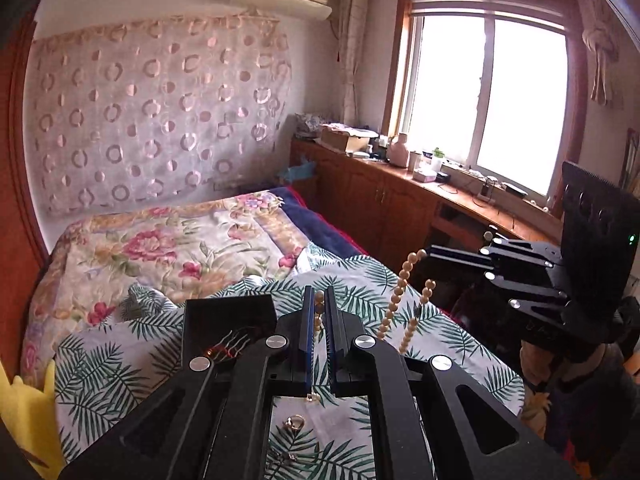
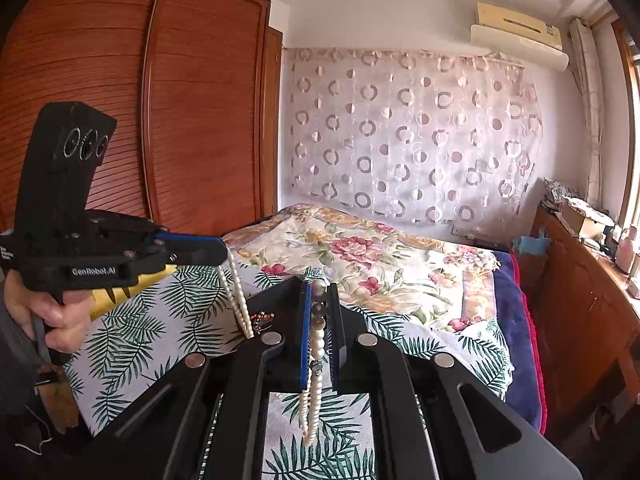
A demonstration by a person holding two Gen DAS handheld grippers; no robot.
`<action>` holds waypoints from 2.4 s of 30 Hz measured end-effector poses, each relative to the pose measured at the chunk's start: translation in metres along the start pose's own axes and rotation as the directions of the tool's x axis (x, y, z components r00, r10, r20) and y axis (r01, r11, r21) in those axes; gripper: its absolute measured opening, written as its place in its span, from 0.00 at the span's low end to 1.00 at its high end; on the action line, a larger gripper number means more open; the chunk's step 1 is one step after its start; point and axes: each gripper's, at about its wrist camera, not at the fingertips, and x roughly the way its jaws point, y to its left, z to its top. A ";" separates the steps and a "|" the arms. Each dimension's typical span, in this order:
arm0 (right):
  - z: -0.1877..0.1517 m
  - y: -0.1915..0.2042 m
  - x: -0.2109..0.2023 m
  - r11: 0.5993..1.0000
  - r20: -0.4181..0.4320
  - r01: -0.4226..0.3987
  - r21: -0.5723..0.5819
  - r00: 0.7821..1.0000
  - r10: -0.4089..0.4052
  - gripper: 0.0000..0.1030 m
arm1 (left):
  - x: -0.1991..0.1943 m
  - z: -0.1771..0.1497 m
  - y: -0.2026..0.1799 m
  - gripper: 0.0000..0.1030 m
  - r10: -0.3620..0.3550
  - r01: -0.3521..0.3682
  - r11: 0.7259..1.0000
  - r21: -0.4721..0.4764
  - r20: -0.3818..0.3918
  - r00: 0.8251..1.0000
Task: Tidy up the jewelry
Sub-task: 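Carry both pearl strands over the black box and open both tools, then grasp the green-stone earring with the left tool while the right tool grasps the gold ring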
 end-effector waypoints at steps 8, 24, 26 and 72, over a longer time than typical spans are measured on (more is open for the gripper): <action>0.012 -0.005 0.002 1.000 0.009 0.005 0.003 1.000 -0.005 0.08 | -0.002 0.017 0.005 0.04 0.040 -0.040 0.999 0.013 0.022 0.999; 0.087 0.000 0.042 1.000 0.067 0.010 -0.023 0.998 -0.008 0.08 | 0.025 0.063 0.053 0.04 0.151 -0.151 0.988 -0.027 0.036 0.988; 0.095 0.000 0.053 1.000 0.062 0.009 -0.020 0.998 -0.008 0.08 | 0.034 0.062 0.062 0.04 0.155 -0.155 0.987 -0.040 0.017 0.988; -0.074 0.053 0.137 0.988 -0.331 -0.149 0.030 0.932 0.151 0.22 | 0.043 -0.113 0.079 0.73 0.208 -0.215 0.976 -0.023 -0.165 0.964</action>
